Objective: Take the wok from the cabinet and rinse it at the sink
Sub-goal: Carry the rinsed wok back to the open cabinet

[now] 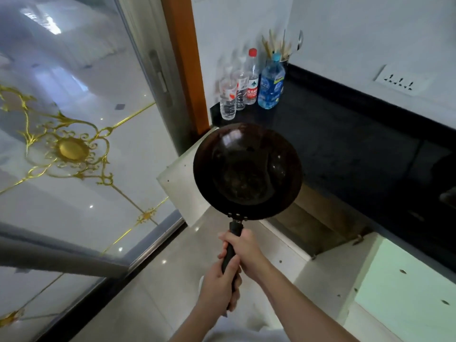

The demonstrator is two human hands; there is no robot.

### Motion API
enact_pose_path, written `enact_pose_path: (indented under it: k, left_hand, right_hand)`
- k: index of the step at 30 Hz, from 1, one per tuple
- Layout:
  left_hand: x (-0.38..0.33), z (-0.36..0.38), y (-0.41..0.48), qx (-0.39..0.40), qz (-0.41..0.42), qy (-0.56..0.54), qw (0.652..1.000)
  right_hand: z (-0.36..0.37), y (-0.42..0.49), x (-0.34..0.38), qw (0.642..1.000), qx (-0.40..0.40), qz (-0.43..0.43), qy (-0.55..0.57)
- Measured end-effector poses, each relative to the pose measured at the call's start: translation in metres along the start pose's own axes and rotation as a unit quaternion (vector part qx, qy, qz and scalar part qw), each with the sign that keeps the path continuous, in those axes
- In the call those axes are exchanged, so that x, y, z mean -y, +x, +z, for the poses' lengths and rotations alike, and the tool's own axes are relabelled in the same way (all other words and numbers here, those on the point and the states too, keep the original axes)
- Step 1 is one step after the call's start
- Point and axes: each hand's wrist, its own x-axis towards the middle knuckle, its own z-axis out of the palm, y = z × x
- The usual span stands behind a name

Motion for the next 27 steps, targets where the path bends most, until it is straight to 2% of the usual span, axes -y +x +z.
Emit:
enact_pose_path:
  k: [8, 19, 24, 27]
  left_hand:
    - [-0.065, -0.041, 0.062, 0.126, 0.004, 0.052, 0.991]
    - [-0.097, -0.017, 0.135, 0.248, 0.007, 0.135, 0.959]
    - [-0.118, 0.022, 0.171, 0.256, -0.023, 0.177, 0.950]
    - [-0.136, 0.053, 0.191, 0.245, -0.010, 0.192, 0.950]
  right_hand:
    - [0.024, 0.048, 0.049, 0.992, -0.119, -0.017, 0.031]
    - [-0.018, 0.081, 0.076, 0.963, -0.249, -0.022, 0.106]
    - [-0.061, 0.105, 0.097, 0.958, -0.256, -0.030, 0.123]
    - [-0.092, 0.120, 0.115, 0.956, -0.260, -0.035, 0.129]
